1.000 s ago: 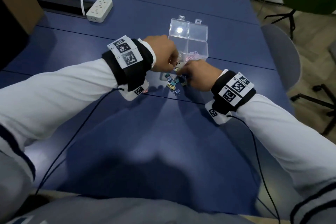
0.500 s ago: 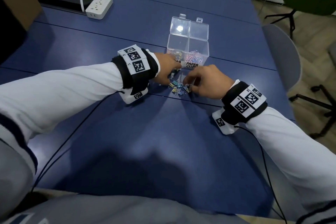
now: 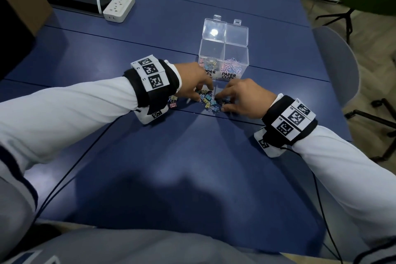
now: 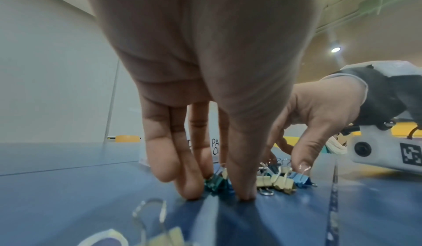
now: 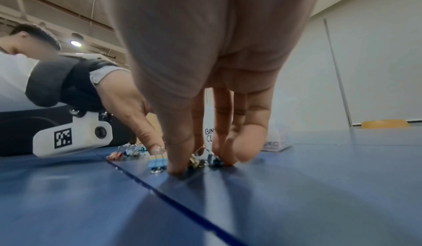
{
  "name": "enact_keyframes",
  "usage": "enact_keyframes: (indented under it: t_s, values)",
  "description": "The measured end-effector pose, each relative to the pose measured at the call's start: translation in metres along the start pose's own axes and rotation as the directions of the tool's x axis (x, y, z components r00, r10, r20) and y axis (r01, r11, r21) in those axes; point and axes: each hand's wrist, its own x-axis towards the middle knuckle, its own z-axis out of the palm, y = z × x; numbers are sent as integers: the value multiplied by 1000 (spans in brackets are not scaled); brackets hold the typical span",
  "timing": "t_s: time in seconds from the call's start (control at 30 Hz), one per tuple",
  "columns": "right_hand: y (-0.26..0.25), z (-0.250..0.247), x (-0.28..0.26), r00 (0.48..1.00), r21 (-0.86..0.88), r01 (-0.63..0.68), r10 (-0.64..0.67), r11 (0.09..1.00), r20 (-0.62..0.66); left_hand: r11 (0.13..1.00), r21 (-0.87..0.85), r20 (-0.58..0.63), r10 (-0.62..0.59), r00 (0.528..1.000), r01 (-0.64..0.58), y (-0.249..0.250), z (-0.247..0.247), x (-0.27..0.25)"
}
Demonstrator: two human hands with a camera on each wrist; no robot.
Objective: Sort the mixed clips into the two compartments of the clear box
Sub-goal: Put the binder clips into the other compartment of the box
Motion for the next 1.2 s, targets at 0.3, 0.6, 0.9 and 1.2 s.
enact_keyframes:
  t_s: [0.3,0.6,0.9,1.2]
  values:
    - [-3,-1,1,996,-9,-38,37,999,-82,995,-101,-50,-31,998,26,-5,5,-4]
    - [-19,-46,12,900,261,51,69,964,-431,986,-164,-58,-28,998,19,-12,6,-14]
    - [-5,-59,72,881,321,-73,212,944,-423,973,-229,-101,-41,994,17,-12,0,-21]
    - [6,-50,50,853,302,-34,185,953,-487,958,-282,-324,-148,934,54,-20,-65,-22]
